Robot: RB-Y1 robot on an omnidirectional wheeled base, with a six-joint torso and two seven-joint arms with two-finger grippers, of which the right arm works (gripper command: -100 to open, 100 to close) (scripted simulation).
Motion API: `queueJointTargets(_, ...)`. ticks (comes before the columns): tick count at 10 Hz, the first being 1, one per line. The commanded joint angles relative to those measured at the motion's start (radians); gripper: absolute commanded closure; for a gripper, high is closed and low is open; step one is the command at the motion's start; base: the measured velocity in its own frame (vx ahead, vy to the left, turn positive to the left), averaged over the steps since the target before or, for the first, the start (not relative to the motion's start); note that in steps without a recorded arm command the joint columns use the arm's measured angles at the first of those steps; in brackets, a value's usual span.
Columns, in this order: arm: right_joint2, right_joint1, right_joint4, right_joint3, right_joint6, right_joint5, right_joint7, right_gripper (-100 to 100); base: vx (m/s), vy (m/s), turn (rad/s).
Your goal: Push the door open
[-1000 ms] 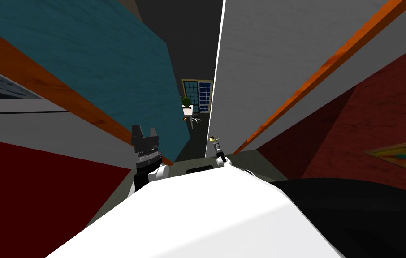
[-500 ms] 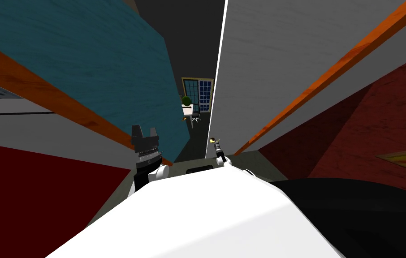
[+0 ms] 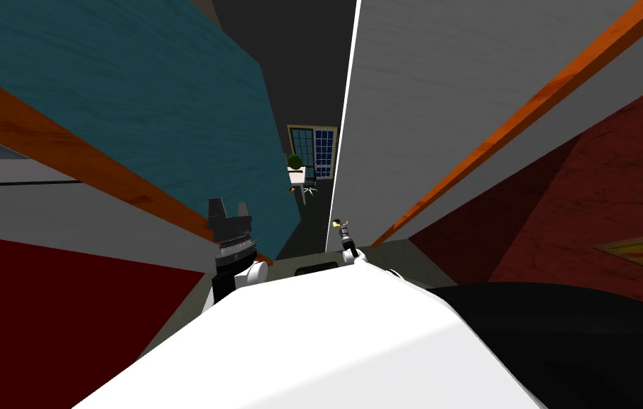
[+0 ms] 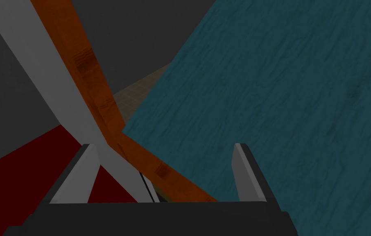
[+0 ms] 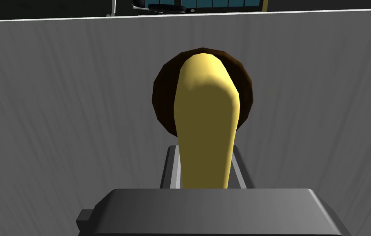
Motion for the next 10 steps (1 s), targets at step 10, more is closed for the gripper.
queueJointTargets(10,0.013,-0.029,0.024,-0.105,-0.014,-0.049,0.08,100,0.189,0.041,-0.065)
